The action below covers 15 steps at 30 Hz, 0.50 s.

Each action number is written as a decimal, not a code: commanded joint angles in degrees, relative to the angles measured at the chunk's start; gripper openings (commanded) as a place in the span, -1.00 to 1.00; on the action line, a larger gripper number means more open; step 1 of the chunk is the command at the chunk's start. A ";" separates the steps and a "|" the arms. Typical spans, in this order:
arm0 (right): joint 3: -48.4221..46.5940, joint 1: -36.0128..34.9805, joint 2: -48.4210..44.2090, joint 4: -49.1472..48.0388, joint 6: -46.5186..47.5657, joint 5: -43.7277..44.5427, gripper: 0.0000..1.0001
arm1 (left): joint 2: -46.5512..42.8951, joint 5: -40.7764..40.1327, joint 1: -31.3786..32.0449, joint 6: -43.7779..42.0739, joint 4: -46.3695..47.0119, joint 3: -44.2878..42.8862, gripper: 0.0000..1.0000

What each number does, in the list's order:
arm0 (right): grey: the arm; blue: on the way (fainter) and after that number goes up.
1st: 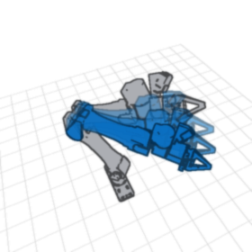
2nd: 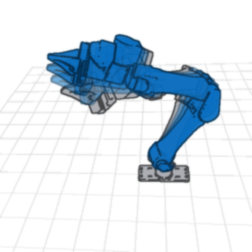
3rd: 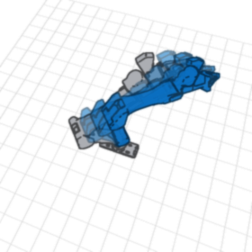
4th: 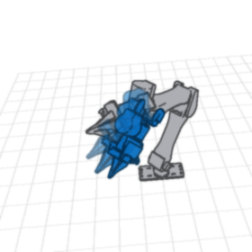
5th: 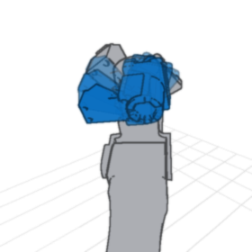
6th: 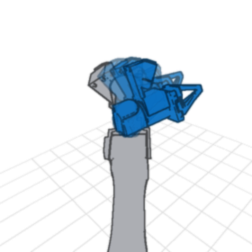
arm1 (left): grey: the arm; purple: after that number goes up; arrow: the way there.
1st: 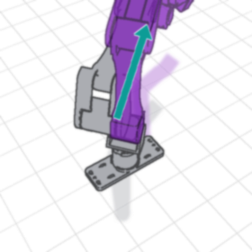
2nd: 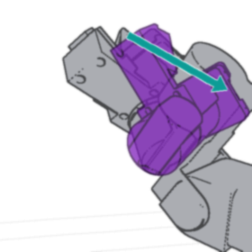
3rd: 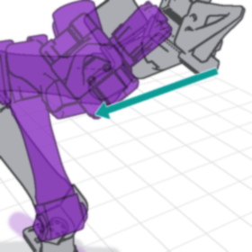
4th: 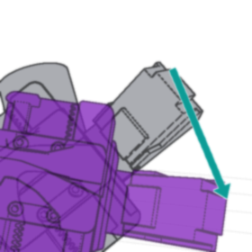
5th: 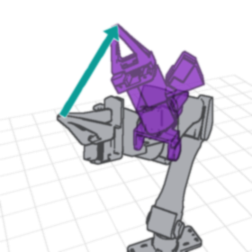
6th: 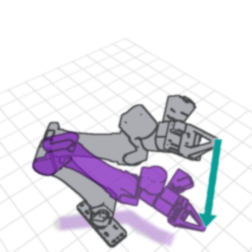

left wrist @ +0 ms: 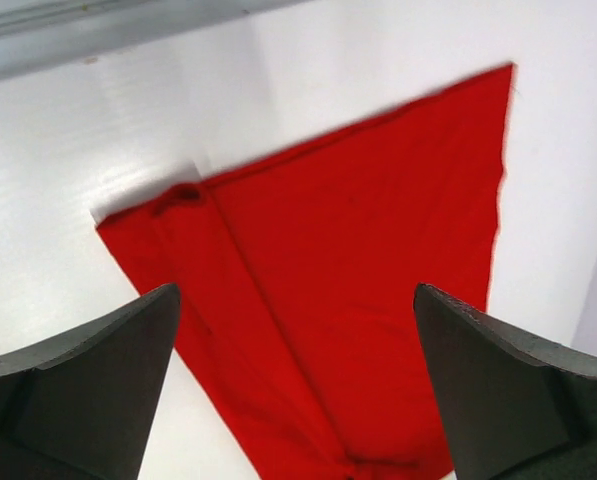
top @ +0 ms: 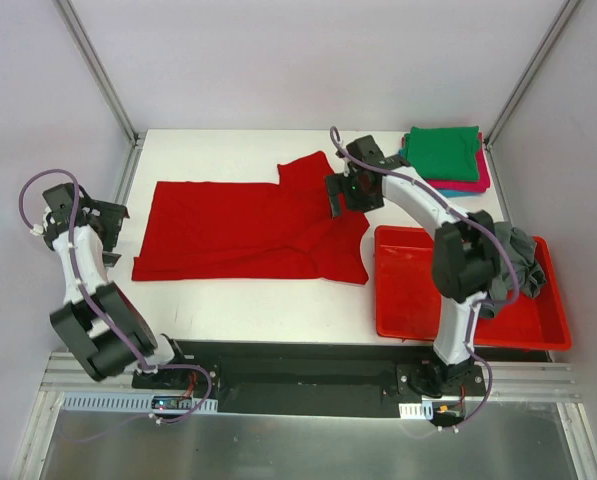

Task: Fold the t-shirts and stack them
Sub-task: Fold the flattened tshirt in 1/3 of the way

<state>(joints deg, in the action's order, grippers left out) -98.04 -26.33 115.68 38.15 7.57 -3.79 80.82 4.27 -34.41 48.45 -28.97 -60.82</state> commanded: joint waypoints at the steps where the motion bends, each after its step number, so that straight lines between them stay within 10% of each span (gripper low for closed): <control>1: 12.22 -1.09 -15.90 -4.29 -2.38 -2.24 0.92 | -10.48 2.40 1.80 -0.90 -3.02 4.64 0.98; 7: 26.58 -8.55 -20.23 -16.78 -5.64 -16.68 0.99 | -21.56 1.88 4.26 -3.88 -1.45 16.85 0.98; 15: 19.21 -14.19 -7.23 -18.46 -10.81 -14.58 0.99 | -28.00 8.65 5.06 -7.31 11.65 30.40 0.98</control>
<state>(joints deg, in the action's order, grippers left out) -74.63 -40.93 103.77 23.46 1.23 -17.76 53.32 8.88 -29.93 44.84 -25.08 -32.86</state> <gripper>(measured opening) 0.993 0.990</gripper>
